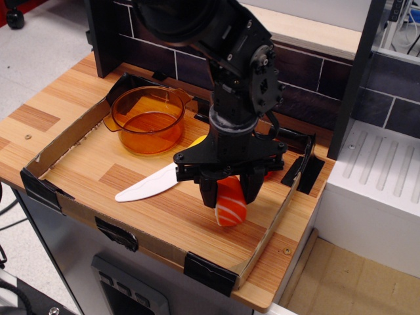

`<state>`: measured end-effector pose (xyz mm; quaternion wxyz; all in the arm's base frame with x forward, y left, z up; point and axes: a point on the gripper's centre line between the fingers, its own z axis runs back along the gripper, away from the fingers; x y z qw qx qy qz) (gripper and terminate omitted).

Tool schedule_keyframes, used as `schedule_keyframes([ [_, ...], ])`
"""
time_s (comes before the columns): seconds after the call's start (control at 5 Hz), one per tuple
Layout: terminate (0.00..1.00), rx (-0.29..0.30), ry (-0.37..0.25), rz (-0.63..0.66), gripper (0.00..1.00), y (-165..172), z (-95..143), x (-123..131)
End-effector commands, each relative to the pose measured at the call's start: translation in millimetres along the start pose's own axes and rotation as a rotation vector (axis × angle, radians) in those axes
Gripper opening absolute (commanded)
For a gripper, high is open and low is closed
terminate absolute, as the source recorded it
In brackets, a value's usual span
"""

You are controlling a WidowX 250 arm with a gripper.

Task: Take sushi out of pot

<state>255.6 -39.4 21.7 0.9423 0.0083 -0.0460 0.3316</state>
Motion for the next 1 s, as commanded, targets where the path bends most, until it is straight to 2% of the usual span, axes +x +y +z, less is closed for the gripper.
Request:
schedule_keyframes([
  [0.0,0.0,-0.098,0.004,0.081,1.0,22.3,42.2,20.9],
  [0.4,0.0,-0.152,0.001,0.176,1.0,29.4,104.0,46.2],
  [0.6,0.0,-0.152,0.001,0.176,1.0,29.4,104.0,46.2],
  [0.8,1.0,-0.152,0.001,0.176,1.0,29.4,104.0,46.2],
])
